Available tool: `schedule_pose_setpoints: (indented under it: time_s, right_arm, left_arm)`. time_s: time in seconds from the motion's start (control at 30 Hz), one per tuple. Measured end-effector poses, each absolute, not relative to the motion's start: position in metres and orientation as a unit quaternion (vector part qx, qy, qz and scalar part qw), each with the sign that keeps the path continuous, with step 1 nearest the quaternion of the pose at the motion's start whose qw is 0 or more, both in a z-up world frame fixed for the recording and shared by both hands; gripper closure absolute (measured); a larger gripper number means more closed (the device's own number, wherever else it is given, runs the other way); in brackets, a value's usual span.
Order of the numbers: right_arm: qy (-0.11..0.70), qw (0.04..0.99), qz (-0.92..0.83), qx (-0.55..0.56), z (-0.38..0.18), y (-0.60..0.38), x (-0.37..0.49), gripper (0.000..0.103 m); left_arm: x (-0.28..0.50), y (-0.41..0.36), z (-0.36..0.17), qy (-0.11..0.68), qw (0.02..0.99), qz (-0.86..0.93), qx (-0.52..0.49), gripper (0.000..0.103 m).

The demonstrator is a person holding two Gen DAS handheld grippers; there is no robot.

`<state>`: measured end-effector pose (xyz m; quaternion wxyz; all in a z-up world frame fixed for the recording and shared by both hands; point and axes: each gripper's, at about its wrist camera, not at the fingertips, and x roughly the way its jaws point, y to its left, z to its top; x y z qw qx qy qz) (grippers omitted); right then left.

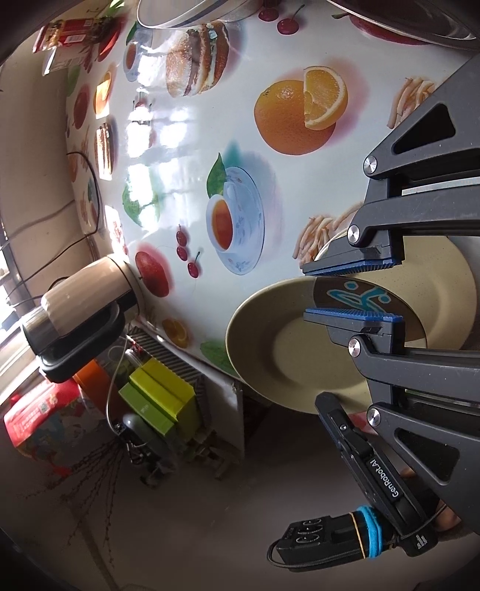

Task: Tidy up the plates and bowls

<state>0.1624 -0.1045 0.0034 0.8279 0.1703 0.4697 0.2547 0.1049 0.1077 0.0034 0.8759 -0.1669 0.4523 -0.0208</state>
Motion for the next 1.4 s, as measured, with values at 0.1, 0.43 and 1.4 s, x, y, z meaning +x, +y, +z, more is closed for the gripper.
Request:
schedule_pose_setpoints:
  time_s: [0.1, 0.43, 1.4]
  right_arm:
    - [0.473, 0.826, 0.252, 0.174, 0.001, -0.109, 0.157, 0.086]
    - [0.484, 0.821, 0.243, 0.181, -0.011, -0.121, 0.142, 0.086]
    - [0.495, 0.820, 0.229, 0.174, -0.023, -0.127, 0.127, 0.086]
  left_arm:
    - [0.100, 0.104, 0.000, 0.456, 0.874, -0.022, -0.166, 0.078]
    - [0.091, 0.095, -0.010, 0.468, 0.868, -0.026, -0.160, 0.078]
    - [0.086, 0.085, -0.023, 0.494, 0.856, -0.024, -0.148, 0.078]
